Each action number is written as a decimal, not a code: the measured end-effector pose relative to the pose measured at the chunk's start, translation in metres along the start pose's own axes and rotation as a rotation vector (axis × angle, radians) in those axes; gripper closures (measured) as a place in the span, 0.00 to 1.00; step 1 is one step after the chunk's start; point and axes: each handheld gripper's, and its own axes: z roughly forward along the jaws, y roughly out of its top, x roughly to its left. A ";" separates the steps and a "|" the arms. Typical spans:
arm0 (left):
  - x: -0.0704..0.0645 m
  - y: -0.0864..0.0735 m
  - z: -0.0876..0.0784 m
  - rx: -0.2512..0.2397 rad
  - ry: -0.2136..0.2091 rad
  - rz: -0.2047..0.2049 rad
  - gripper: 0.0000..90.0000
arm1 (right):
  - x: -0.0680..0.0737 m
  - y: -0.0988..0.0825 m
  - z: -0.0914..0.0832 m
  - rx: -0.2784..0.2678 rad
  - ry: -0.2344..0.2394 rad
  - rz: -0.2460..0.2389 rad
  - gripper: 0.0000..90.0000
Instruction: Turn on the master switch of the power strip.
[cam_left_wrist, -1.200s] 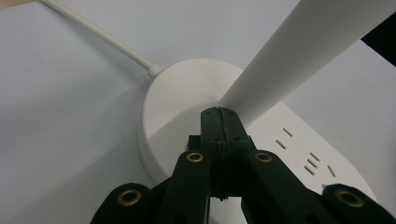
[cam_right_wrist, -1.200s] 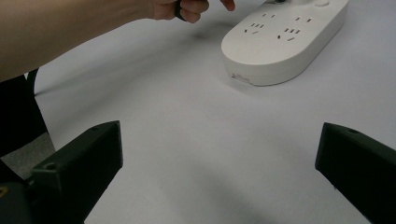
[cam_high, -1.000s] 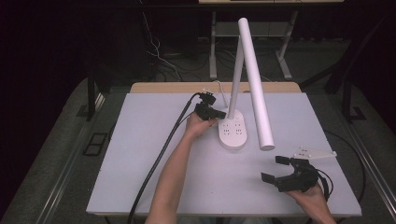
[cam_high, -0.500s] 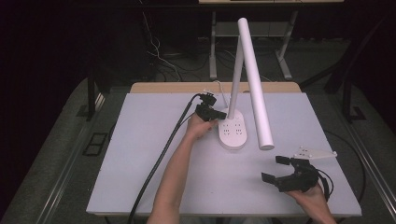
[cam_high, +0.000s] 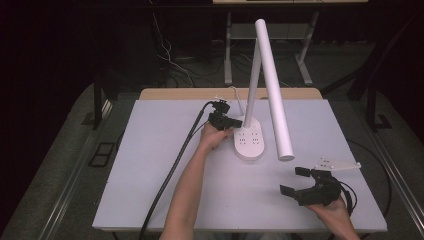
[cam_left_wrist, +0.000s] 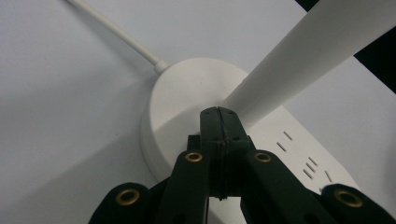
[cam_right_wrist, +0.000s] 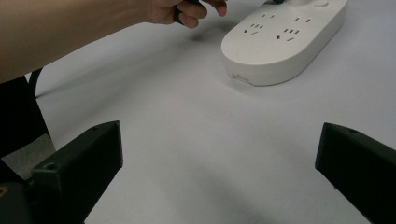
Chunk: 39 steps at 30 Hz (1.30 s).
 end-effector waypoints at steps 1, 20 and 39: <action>-0.001 0.000 0.000 0.006 0.004 0.014 1.00 | 0.000 0.000 0.000 0.000 0.000 0.000 0.00; 0.003 0.005 -0.036 -0.031 0.076 0.133 0.97 | -0.005 0.000 0.002 0.010 -0.012 0.002 0.00; 0.002 0.002 -0.098 -0.079 0.052 0.124 0.65 | -0.006 0.000 0.002 0.007 -0.014 0.002 0.00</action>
